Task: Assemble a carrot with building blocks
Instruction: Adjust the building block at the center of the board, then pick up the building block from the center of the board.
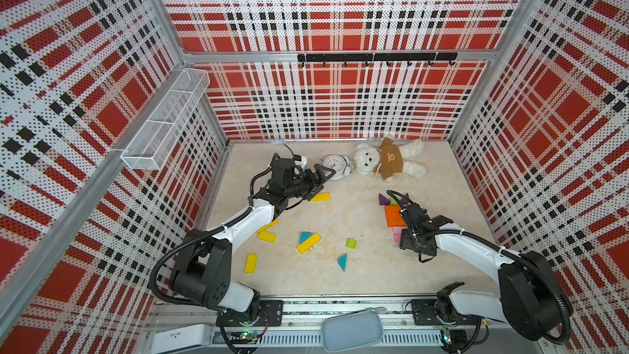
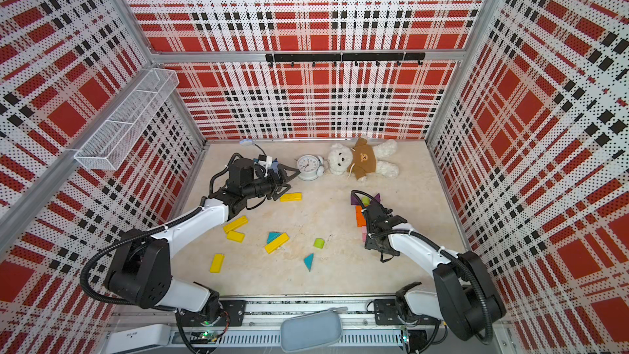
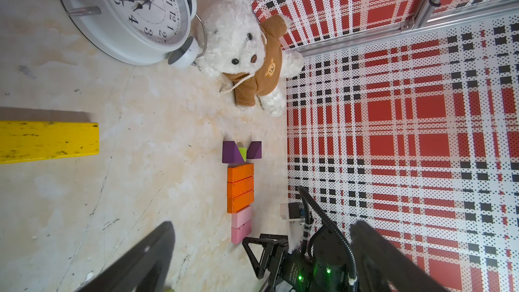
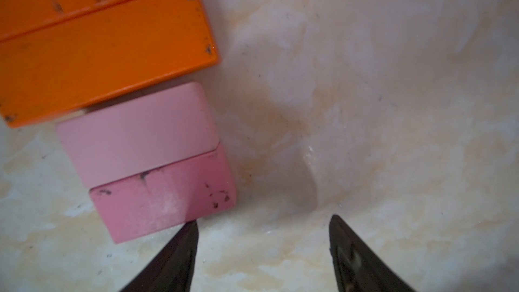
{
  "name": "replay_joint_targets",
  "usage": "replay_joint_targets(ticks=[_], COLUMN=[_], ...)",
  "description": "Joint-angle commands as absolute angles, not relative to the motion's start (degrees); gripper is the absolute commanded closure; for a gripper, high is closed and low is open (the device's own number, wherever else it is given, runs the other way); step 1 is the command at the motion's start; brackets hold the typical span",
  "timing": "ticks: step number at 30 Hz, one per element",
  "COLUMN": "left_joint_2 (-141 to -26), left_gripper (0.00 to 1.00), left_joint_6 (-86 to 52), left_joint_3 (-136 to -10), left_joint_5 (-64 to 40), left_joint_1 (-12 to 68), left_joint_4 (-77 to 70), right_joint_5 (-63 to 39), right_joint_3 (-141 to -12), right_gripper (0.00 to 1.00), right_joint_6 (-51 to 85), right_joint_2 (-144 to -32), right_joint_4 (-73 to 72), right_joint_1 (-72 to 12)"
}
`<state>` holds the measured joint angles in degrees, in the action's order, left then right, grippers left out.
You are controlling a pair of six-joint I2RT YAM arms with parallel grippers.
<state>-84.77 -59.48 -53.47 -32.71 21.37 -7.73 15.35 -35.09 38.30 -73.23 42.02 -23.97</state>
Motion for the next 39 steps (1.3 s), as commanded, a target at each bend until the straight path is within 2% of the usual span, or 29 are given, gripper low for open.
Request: replay_joint_targets(ticks=[1,6,11,16,21,24,25,29,39], left_joint_2=[-84.31,-83.98,-82.93,-82.32,-82.38,-82.46,-82.41,-82.35,-83.58], left_gripper=[0.00,0.01,0.00,0.01,0.00,0.01,0.00,0.01,0.00], left_joint_6=[-58.82,-58.74,-59.03,-59.19,-59.22,-59.28,-59.41,-60.52,-61.24], left_joint_3=[-53.98,-54.06,-53.79,-53.89,-54.06,-54.15,-54.00,-52.90,-52.70], left_joint_5=[-32.79,-32.87,-31.96,-31.46,-31.73,-31.86,-31.49,-29.74,-29.79], left_joint_1=[21.80,20.13,13.14,5.99,4.09,3.55,3.23,1.72,0.79], left_joint_4=[-9.14,-9.14,-8.51,-7.30,-6.94,-6.88,-6.77,-6.33,-5.98], right_joint_5=[15.67,13.65,14.80,15.24,11.26,10.82,8.97,6.59,2.41], right_joint_3=[-35.24,-36.91,-43.73,-53.79,-61.25,-62.07,-61.55,-60.06,-61.65], right_gripper=[0.26,0.28,0.35,0.41,0.41,0.39,0.36,0.35,0.40], right_joint_6=[37.61,35.05,36.01,38.95,43.34,46.65,47.94,50.27,52.53], right_joint_2=[-73.15,-68.25,-64.48,-74.47,-85.54,-90.16,-91.21,-93.35,-99.37], right_joint_4=[41.84,44.30,47.51,47.26,44.39,42.36,41.02,36.57,33.70], right_joint_1=[-23.72,-26.07,-34.86,-50.04,-61.63,-63.96,-64.22,-64.93,-65.99])
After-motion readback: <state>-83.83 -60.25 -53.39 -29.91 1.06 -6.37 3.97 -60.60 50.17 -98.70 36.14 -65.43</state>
